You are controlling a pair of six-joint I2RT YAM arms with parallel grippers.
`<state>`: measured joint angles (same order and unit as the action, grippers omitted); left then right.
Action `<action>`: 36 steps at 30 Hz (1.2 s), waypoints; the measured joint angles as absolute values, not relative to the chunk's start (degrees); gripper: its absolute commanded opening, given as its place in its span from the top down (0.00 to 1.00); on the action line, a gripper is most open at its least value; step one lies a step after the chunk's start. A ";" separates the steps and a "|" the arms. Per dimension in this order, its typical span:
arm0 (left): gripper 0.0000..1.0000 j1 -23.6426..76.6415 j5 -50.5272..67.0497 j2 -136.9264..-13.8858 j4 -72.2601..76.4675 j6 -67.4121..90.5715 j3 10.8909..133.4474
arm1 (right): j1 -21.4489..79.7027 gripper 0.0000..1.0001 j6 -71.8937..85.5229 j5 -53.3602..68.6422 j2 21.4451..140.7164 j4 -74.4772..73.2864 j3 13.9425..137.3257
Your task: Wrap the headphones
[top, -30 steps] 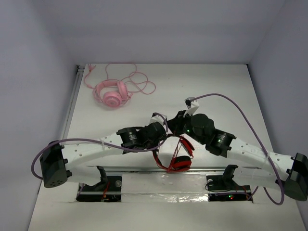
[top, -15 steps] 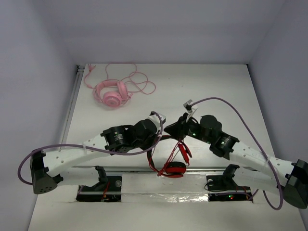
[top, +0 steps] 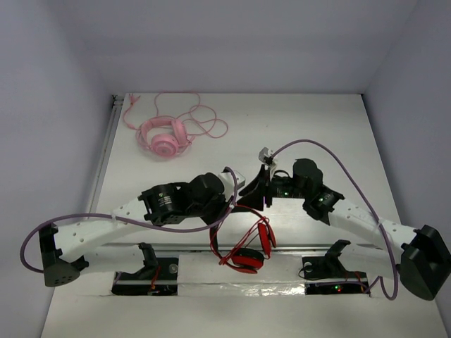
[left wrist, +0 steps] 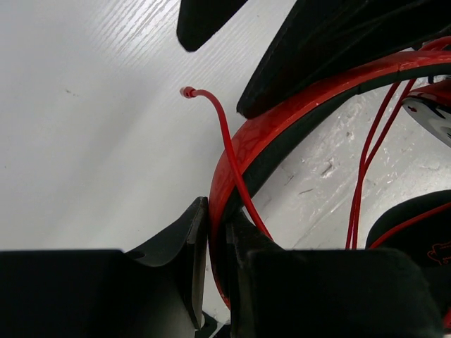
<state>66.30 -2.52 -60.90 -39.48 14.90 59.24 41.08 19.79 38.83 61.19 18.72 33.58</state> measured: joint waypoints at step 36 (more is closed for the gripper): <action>1.00 66.37 3.64 -61.78 -40.91 10.11 62.04 | 40.93 0.75 20.80 67.07 70.48 28.82 39.33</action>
